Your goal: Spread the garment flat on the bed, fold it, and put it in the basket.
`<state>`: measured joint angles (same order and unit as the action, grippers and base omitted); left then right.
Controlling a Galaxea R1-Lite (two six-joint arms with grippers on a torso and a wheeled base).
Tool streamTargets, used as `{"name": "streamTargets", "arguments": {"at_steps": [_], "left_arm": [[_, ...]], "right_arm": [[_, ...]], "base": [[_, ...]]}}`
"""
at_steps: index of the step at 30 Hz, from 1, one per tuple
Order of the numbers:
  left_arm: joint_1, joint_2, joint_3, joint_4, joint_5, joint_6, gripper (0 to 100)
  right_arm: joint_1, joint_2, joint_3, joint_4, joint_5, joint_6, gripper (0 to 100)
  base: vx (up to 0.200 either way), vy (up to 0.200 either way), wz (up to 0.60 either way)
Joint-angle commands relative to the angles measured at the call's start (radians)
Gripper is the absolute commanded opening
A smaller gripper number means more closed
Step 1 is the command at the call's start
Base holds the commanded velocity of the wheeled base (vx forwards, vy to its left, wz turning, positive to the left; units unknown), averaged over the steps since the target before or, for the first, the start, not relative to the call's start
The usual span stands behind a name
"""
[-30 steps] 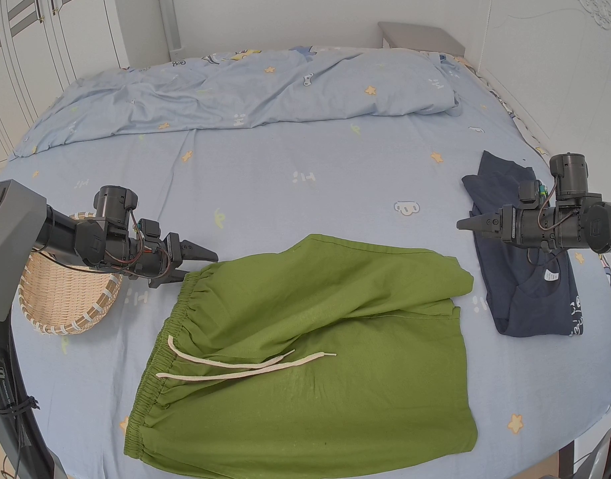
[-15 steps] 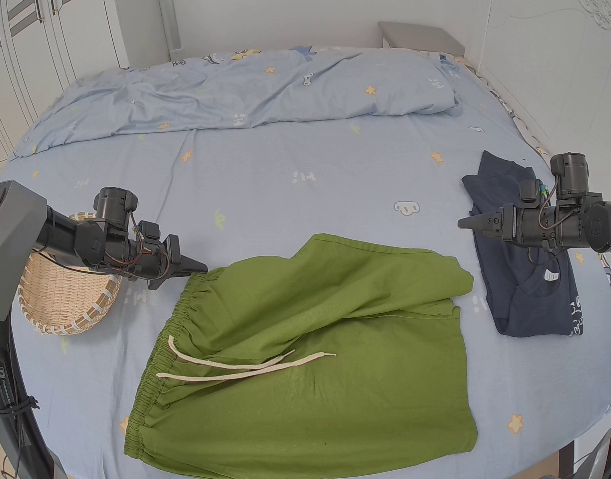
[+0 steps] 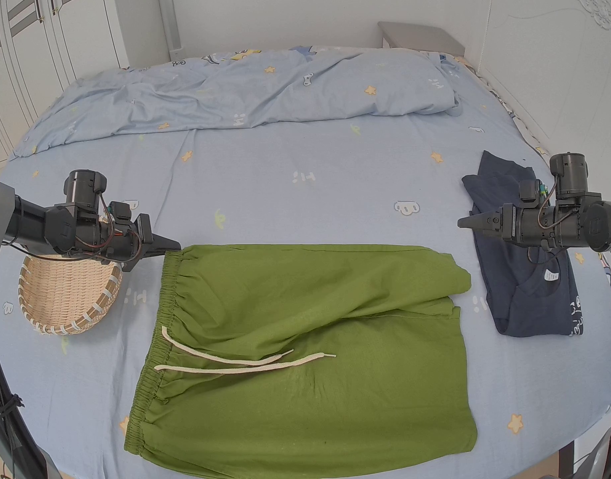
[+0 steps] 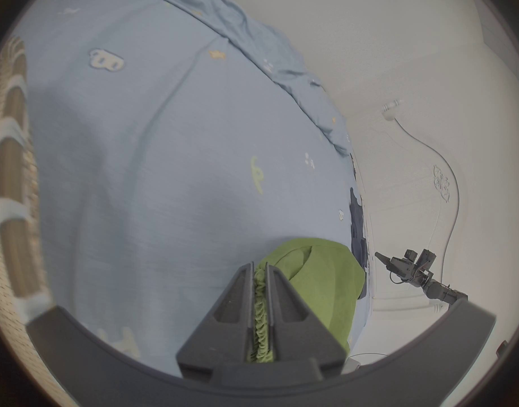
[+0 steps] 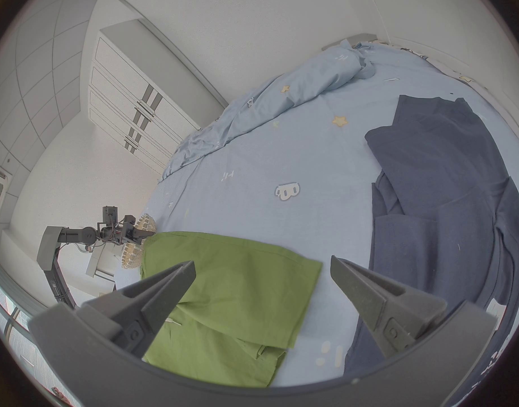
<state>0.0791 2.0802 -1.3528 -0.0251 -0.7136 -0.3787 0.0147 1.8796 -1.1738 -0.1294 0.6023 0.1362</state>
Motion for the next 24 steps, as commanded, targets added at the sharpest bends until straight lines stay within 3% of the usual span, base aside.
{"name": "streamTargets", "arguments": {"at_steps": [1,10,24], "left_arm": [[0.030,-0.019,-0.005,-0.003,0.000,0.000,0],[0.037,-0.022,0.000,-0.003,0.000,0.003,0],[0.028,-0.032,0.018,-0.001,0.000,0.026,0]], "right_arm": [[-0.001,0.030,-0.012,-0.001,0.001,0.000,100],[-0.004,0.127,-0.061,0.002,0.002,0.006,100],[0.021,0.352,-0.392,0.174,0.017,0.076,100]], "base": [[0.000,0.000,0.00],[0.000,0.000,0.00],[0.000,0.000,0.00]]}}
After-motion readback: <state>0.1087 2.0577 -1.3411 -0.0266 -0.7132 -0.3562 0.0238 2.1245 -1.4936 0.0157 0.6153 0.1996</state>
